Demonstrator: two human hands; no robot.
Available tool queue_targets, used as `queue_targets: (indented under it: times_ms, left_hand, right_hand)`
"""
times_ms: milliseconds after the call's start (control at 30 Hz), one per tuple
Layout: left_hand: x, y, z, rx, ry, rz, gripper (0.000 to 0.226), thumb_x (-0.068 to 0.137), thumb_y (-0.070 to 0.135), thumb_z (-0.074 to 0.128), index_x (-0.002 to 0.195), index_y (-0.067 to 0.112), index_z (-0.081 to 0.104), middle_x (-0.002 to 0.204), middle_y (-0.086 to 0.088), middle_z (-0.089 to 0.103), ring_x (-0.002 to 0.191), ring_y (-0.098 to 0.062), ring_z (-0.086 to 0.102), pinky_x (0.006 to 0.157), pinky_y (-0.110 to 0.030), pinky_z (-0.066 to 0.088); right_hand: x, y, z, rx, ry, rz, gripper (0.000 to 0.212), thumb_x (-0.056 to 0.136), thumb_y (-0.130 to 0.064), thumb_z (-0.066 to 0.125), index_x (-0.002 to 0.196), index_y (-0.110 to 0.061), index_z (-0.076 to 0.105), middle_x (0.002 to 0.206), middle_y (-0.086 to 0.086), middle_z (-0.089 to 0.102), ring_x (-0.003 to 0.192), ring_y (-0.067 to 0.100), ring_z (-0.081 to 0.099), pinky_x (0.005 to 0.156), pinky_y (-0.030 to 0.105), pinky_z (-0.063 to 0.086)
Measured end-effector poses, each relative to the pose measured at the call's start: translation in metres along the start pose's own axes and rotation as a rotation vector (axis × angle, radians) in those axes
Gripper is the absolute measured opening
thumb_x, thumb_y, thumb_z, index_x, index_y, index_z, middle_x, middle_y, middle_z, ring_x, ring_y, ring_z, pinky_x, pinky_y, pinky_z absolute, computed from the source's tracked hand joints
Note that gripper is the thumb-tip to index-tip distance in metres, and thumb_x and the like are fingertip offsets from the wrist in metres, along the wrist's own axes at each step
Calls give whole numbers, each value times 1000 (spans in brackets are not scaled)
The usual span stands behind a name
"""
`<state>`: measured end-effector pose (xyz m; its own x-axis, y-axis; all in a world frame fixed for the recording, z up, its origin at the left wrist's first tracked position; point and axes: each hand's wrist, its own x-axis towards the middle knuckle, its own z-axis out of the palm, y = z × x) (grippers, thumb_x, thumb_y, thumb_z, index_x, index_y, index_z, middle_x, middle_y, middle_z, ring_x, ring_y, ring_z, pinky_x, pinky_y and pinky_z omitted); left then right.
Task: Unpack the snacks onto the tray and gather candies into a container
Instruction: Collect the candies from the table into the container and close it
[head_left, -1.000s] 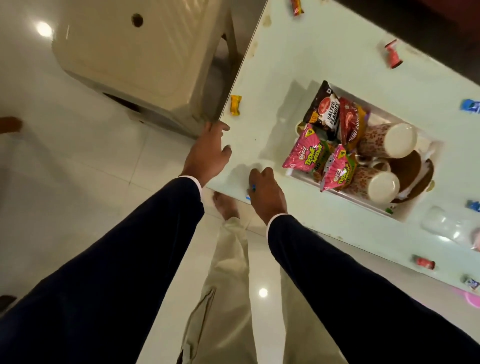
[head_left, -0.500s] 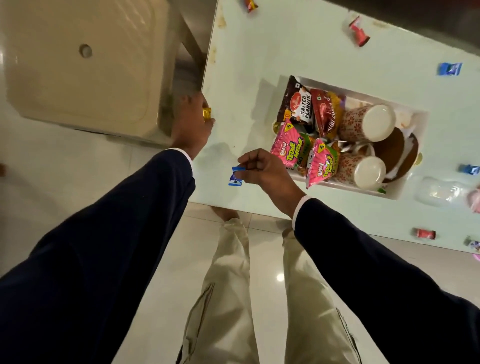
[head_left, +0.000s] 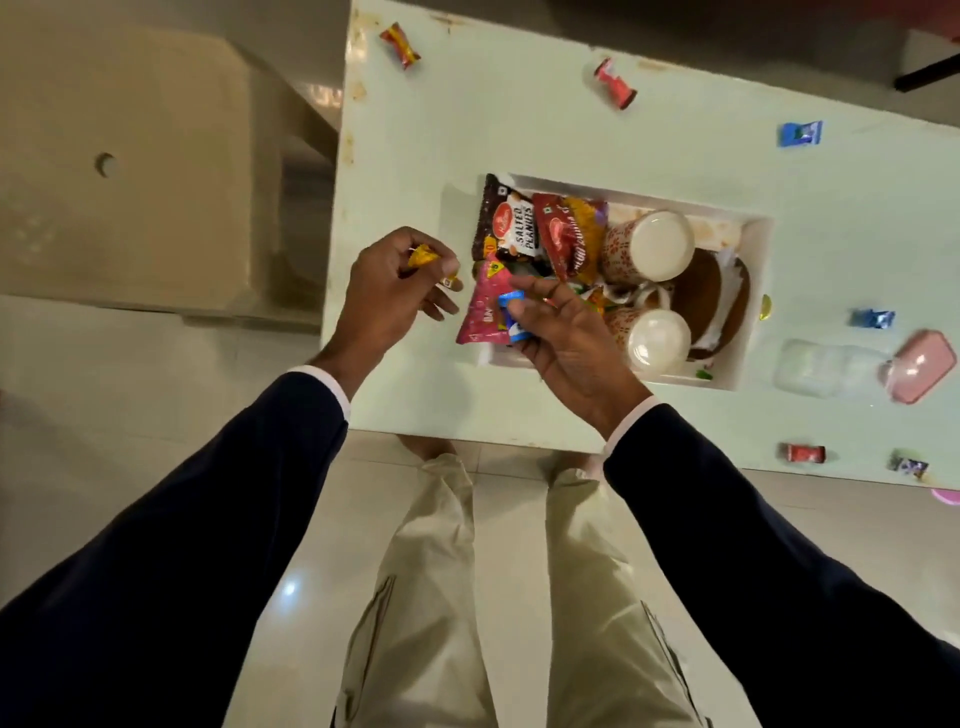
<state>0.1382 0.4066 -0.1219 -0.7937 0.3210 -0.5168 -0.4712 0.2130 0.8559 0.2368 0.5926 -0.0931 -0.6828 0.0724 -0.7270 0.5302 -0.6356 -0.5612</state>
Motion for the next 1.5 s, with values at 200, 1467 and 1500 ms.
queue_targets:
  times_ms: [200,1467,1500]
  left_hand:
    - [-8,35,124,-80,-204,76,18,104,8,53,115,10,67,105,-12,76,80,-26,78,71,-37,62]
    - [-6,14,430,878,-246,315,28,93,6,60,114,25,66,110,5,58,81,-6,59,84,-29,52]
    - [-6,19,417,871,-221,336,28,93,6,58,112,25,66,110,5,58,86,-9,60,85,-31,54]
  right_hand:
    - [-45,-70,-108,-98,157,-155,15,95,-9,67,110,-9,70,88,1,74,75,10,68,66,23,56]
    - [-109,-135,-394,-764,547,-240,14,91,-8,62,99,-16,70,92,3,73,87,20,72,71,22,55]
    - [-105,-137,-379,-767,511,-254,14,90,-8,62,99,-17,70,93,4,73,87,20,71,74,25,56]
